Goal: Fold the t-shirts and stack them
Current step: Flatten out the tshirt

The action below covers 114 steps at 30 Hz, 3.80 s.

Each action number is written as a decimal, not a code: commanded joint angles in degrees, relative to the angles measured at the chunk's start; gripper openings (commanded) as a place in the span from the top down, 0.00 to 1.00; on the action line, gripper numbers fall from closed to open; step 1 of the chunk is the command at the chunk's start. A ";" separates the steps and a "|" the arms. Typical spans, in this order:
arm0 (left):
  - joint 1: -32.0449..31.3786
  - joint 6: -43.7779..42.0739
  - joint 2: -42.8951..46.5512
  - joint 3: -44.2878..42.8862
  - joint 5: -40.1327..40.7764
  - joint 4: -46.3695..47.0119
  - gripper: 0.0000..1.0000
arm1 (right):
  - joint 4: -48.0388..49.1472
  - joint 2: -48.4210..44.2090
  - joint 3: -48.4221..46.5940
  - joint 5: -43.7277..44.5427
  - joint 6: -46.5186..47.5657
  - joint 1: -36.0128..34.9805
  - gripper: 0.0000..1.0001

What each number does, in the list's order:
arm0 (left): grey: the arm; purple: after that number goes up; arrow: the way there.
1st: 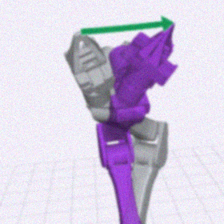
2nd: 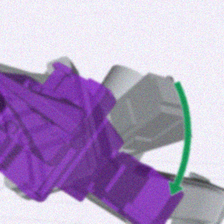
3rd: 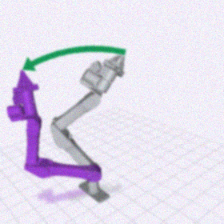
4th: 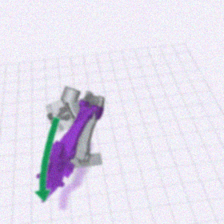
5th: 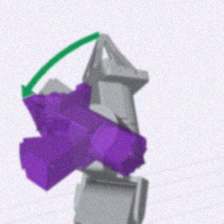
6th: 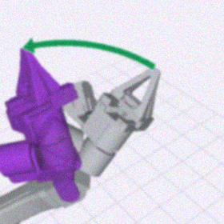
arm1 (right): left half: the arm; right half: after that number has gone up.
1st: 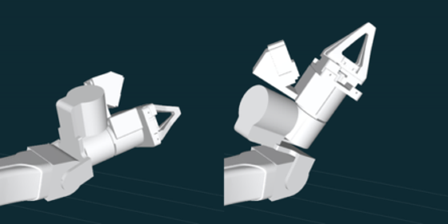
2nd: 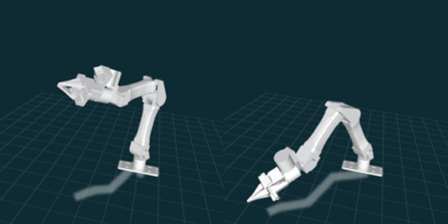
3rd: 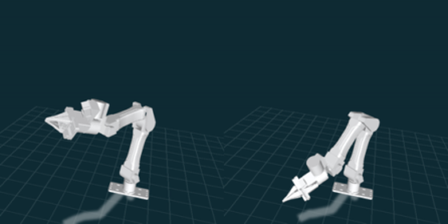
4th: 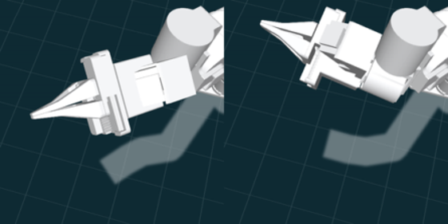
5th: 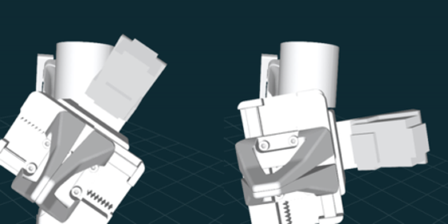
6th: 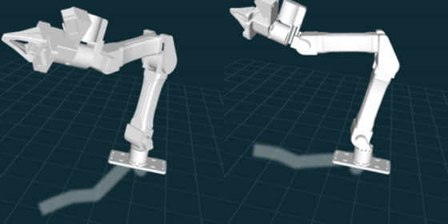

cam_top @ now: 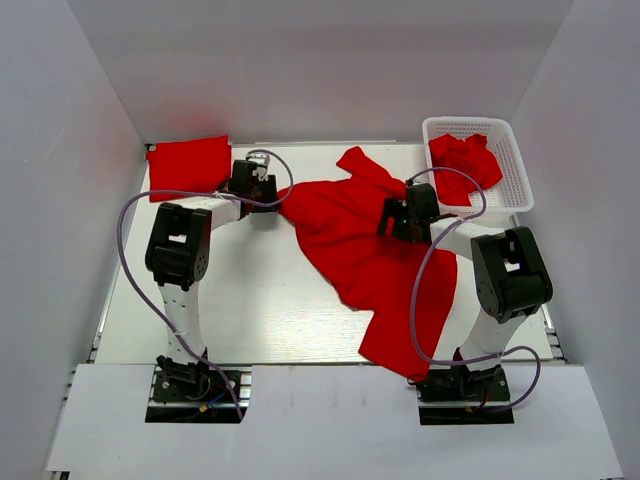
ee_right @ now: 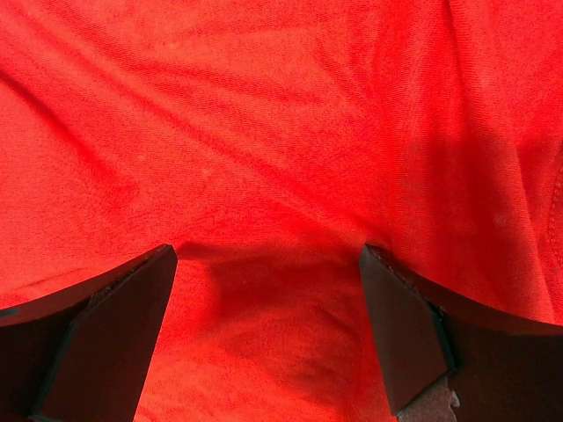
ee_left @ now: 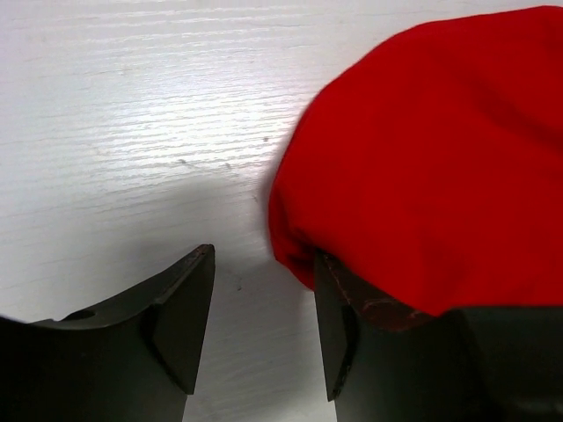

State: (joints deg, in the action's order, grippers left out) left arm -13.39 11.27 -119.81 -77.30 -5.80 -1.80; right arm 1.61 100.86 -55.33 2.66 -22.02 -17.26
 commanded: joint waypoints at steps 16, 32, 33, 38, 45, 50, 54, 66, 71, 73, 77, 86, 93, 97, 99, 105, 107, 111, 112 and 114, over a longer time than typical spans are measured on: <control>-4.89 -2.48 -2.46 -0.15 9.49 -5.41 1.00 | 4.46 -7.60 1.72 -4.48 9.08 -0.58 0.10; -4.37 2.18 12.49 15.94 11.43 -6.99 1.00 | 2.96 16.19 -39.13 -2.92 31.77 -4.98 0.10; -4.37 2.18 13.10 15.95 10.82 -6.99 1.00 | 3.40 19.60 -45.59 -2.83 32.65 -5.15 0.10; -4.37 2.18 15.48 17.62 7.22 -6.46 1.00 | 8.74 30.18 -57.07 -0.90 33.53 -5.15 0.10; -4.37 2.18 16.10 18.76 3.00 -6.46 1.00 | 11.67 40.99 -65.94 -6.16 35.03 -6.47 0.10; -4.37 2.18 16.10 19.29 2.47 -6.46 1.00 | 11.58 44.94 -66.84 -7.93 37.49 -7.97 0.10; -4.37 1.65 16.10 19.29 1.94 -6.99 1.00 | 10.79 46.18 -66.75 -7.67 38.02 -8.85 0.10; -3.75 1.65 18.38 20.34 1.41 -8.30 1.00 | -3.32 50.75 -74.21 -3.53 36.70 -8.41 0.10; -3.75 1.65 20.76 20.96 1.41 -8.30 1.00 | -13.61 50.05 -74.57 -3.36 37.40 -8.41 0.11; -3.75 1.65 21.45 21.48 2.02 -8.30 1.00 | -17.06 49.87 -73.79 -3.10 37.05 -8.23 0.15; -3.75 1.65 22.60 22.71 2.02 -7.78 1.00 | -20.15 49.79 -73.70 -3.45 37.75 -8.58 0.22; -3.75 1.65 25.15 23.77 3.17 -7.78 1.00 | -4.19 45.31 -68.78 -0.28 28.79 -8.50 0.68; -3.75 1.65 25.15 20.70 6.95 -10.24 1.00 | 8.40 38.98 -64.73 1.29 25.72 -8.32 1.00; -3.75 3.31 25.15 16.23 15.63 -13.57 1.00 | 12.62 33.09 -58.69 3.57 26.50 -7.71 1.00; -3.75 4.11 24.01 13.50 21.24 -17.17 1.00 | 14.81 28.44 -56.30 5.68 27.29 -7.27 1.00; -3.22 2.98 25.58 3.30 29.87 -19.82 1.00 | 15.09 14.56 -45.49 17.38 28.08 -4.99 1.00; -3.22 0.61 28.39 0.58 29.89 -19.03 1.00 | 15.70 9.29 -40.86 18.35 28.78 -4.37 1.00; -4.01 -5.37 35.86 -1.45 29.19 -14.12 1.00 | 16.50 -5.62 -35.12 19.32 34.93 -4.10 1.00; -4.01 -6.42 37.53 -2.06 29.18 -12.54 1.00 | 16.24 -7.33 -34.24 19.58 35.46 -4.01 1.00; -4.01 -9.24 42.96 -2.07 24.81 -11.21 1.00 | 14.83 -13.88 -33.35 20.11 36.87 -4.10 1.00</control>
State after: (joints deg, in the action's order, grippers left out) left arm -17.85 7.64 -86.39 -76.71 18.98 -16.14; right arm 12.16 96.33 -88.86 17.74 10.13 -22.04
